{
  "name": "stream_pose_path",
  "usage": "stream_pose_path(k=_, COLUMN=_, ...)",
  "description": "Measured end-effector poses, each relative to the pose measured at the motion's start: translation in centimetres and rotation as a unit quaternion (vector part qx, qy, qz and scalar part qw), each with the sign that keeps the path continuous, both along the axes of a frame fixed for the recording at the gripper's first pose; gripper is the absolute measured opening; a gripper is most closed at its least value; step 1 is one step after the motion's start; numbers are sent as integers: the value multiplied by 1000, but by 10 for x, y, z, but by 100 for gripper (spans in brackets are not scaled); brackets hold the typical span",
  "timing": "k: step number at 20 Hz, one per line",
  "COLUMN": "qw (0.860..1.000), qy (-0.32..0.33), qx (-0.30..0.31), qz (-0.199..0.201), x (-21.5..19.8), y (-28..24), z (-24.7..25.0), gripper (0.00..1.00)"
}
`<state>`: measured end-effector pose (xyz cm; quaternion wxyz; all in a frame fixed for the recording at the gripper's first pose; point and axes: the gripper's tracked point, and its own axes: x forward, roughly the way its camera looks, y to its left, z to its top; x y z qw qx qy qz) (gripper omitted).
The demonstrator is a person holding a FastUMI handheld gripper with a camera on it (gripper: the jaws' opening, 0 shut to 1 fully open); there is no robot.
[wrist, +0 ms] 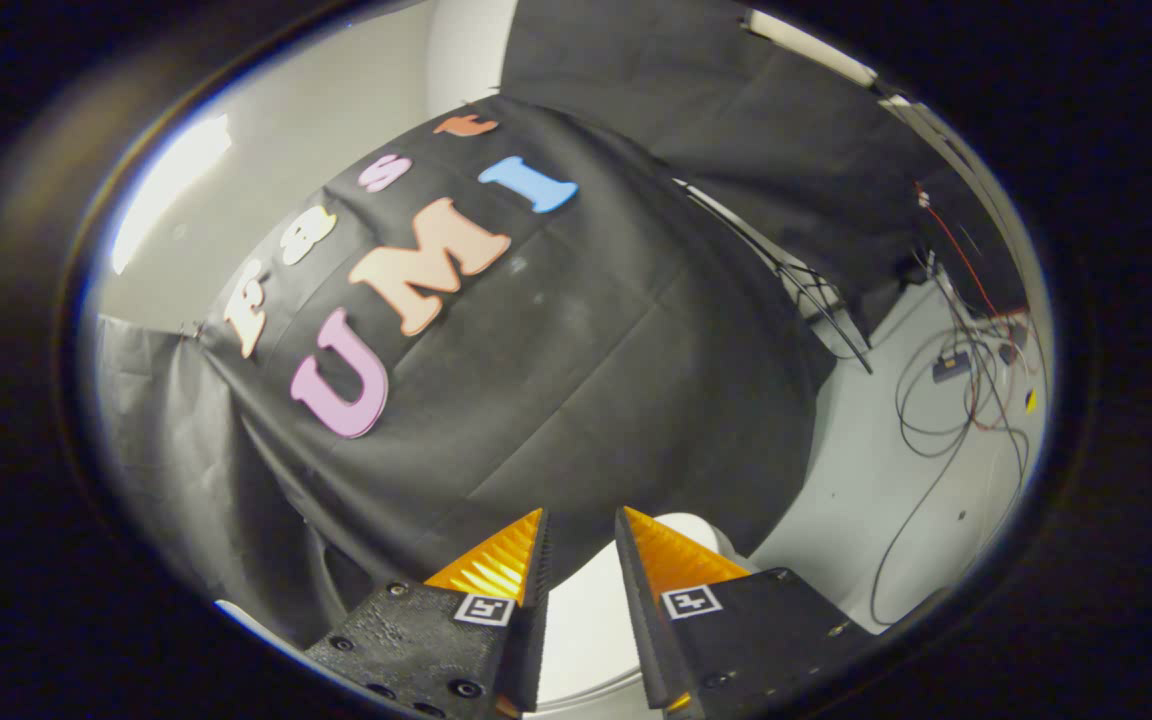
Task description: Open the toilet lid.
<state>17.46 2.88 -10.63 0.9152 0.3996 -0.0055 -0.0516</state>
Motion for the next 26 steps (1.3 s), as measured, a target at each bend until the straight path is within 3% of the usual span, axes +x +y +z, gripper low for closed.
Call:
stream_pose_path(k=6, qw=991, qy=68, qx=98, qz=-57, x=-5, y=-17, z=-82, gripper=39)
stream_pose_path(k=9, qw=984, qy=107, qx=132, qz=-62, x=-3, y=-18, z=-116, gripper=39)
stream_pose_path(k=19, qw=967, qy=185, qx=176, qz=-15, x=39, y=-22, z=-164, gripper=40)
stream_pose_path(k=24, qw=959, qy=173, qx=224, qz=22, x=54, y=-19, z=-172, gripper=40)
stream_pose_path(k=26, qw=953, qy=184, qx=239, qz=41, x=62, y=-17, z=-175, gripper=34)
